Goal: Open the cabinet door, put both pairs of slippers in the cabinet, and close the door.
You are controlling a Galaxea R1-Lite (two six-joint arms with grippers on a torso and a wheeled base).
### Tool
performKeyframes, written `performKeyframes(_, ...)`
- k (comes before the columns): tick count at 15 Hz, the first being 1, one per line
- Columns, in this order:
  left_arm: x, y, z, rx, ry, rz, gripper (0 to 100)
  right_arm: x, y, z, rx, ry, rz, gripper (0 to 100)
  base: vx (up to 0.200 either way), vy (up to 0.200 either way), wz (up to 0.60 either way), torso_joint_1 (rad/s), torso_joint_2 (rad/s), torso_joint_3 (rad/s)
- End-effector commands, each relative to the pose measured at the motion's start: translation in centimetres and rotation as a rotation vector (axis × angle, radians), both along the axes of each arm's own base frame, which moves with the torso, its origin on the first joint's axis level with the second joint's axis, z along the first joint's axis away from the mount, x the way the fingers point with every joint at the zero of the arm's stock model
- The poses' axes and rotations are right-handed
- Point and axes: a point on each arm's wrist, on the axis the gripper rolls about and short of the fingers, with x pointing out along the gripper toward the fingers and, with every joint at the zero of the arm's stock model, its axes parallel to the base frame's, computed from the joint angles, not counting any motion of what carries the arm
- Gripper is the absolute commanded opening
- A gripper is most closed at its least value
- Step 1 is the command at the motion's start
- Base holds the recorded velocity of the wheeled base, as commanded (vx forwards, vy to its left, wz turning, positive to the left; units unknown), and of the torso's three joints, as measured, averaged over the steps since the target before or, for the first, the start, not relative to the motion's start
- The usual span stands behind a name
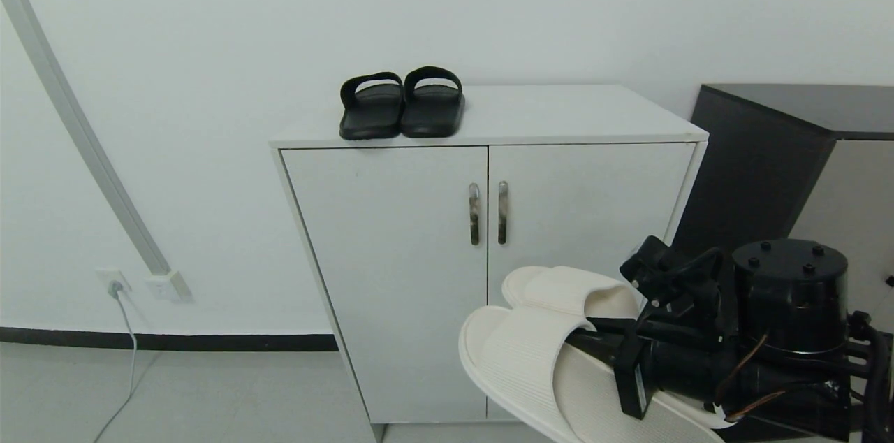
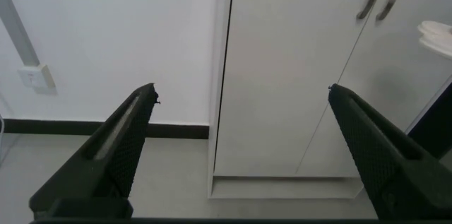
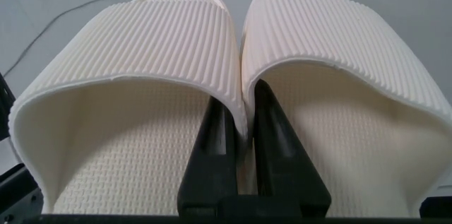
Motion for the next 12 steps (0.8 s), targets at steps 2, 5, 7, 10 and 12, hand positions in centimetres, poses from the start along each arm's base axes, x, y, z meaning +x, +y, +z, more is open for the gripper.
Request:
performKeyframes(2,0.01,0.00,0.02,0.000,-0.001,0.001,100,-0.05,-0.02,-0.20,-0.007,0.004,0.002,0,0.000,0.000,0.00,-0.112,0.46,0.344)
performKeyframes(5,0.01,0.00,0.00,0.001,0.001,0.001,100,-0.19,-0.14,-0.25,-0.014,-0.002,0.007,0,0.000,0.000,0.00,-0.087,0.45,0.357)
performKeyframes(7,0.03,0.00,0.01,0.003,0.004,-0.001,100,-0.26,-0.20,-0.40,-0.024,-0.005,0.010,0,0.000,0.000,0.00,-0.049,0.45,0.388)
performKeyframes(10,0.15,0.00,0.04,0.003,0.019,-0.003,100,-0.26,-0.20,-0.40,-0.024,-0.005,0.010,0,0.000,0.000,0.00,-0.003,0.13,0.096)
performKeyframes(12,0.15,0.00,0.04,0.003,0.019,-0.003,100,-0.23,-0.18,-0.38,-0.019,-0.011,0.010,0,0.000,0.000,0.00,0.000,0.00,0.000)
